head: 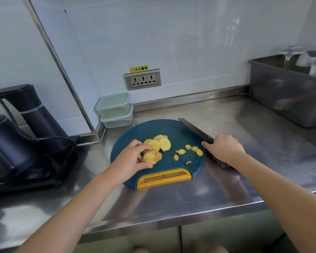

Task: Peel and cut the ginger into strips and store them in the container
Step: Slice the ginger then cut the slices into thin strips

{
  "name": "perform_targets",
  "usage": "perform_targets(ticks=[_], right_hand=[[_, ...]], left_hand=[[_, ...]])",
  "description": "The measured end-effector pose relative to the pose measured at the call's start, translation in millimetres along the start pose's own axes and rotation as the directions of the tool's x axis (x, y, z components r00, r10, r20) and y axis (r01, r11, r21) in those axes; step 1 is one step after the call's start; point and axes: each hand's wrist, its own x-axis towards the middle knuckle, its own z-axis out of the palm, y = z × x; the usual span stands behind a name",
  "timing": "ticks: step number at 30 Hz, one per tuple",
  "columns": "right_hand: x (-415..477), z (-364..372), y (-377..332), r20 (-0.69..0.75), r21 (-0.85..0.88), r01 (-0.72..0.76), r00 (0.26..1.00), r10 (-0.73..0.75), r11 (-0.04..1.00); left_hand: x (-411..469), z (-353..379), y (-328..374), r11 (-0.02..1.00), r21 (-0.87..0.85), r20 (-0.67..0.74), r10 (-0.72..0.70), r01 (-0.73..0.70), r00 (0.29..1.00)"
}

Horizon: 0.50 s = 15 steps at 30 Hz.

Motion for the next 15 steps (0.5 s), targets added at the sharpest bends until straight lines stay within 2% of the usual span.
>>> perform_targets(ticks=[7,12,15], right_hand=[[1,1,0,-0.007,-0.015,0.002,1.000,-0.003,1.000],[0,1,0,-0.008,-0.025,0.001,1.000,-0.002,1.000],[0,1,1,-0.012,-0.034,0.003,1.000,-0.003,0.999]], left_hand=[[8,-3,7,0.995,0.086,0.005,-0.054,0.053,0.999],[3,-1,10,0.976,0.218,-0.039,0.001,0.007,0.999],[-3,3,10,0.971,0.237,-0.067,0.032,-0.015,0.997]])
